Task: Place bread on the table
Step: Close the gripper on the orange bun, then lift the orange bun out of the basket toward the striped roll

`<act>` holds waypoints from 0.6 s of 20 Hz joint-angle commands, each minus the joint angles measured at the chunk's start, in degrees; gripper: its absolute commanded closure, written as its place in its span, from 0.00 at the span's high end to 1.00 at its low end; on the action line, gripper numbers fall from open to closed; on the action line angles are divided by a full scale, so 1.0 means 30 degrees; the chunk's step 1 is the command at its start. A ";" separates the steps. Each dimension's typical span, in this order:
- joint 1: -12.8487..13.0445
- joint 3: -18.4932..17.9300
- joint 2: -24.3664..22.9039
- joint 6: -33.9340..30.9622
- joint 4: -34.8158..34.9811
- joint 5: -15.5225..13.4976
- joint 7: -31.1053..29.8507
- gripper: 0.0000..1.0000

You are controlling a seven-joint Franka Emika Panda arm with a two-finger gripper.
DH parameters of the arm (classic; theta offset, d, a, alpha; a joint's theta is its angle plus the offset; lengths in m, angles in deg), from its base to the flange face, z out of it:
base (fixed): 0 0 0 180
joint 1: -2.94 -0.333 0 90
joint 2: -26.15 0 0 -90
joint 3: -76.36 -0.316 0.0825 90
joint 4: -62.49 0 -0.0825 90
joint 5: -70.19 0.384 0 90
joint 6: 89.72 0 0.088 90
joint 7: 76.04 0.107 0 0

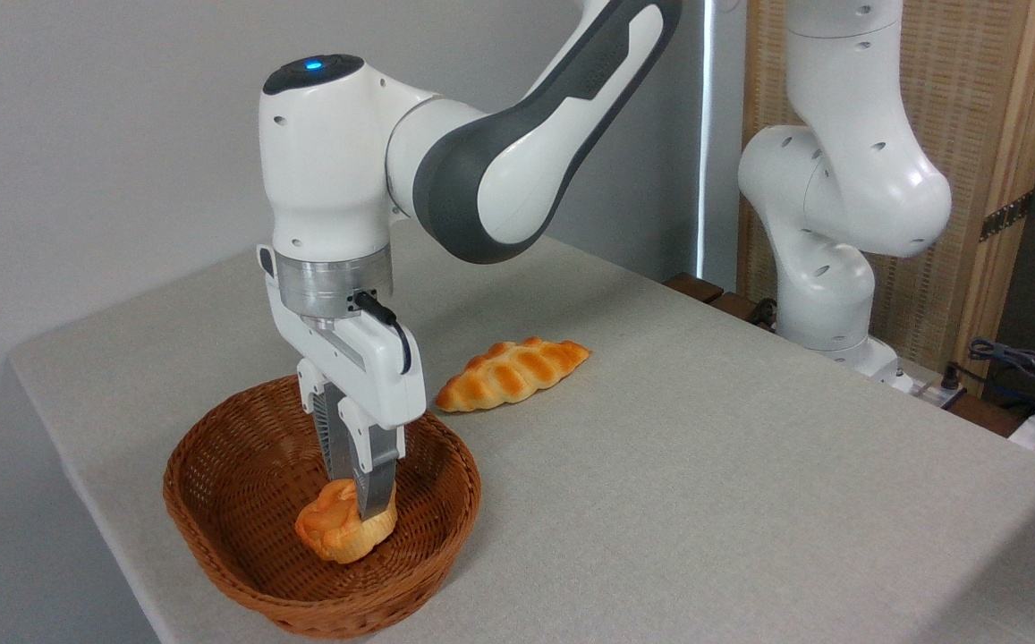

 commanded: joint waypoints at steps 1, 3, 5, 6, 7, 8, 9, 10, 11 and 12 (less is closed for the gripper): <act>0.0017 -0.0027 -0.0475 0.0373 0.0157 -0.0112 0.0205 0.30; -0.0042 -0.0027 -0.1059 0.0053 0.0127 -0.0141 0.0175 0.29; -0.0100 -0.0027 -0.1908 -0.0707 0.0127 -0.0549 0.0204 0.29; -0.0129 -0.0027 -0.2289 -0.1059 0.0127 -0.0842 0.0233 0.29; -0.0129 -0.0027 -0.2699 -0.1440 0.0127 -0.0961 0.0263 0.29; -0.0129 -0.0027 -0.3051 -0.1908 0.0127 -0.0962 0.0263 0.30; -0.0129 -0.0027 -0.3432 -0.2492 0.0127 -0.0962 0.0350 0.30; -0.0129 -0.0027 -0.3900 -0.3223 0.0185 -0.0962 0.0438 0.30; -0.0129 -0.0027 -0.4252 -0.4101 0.0186 -0.0962 0.0613 0.31; -0.0129 -0.0056 -0.4604 -0.4806 0.0186 -0.0962 0.1108 0.31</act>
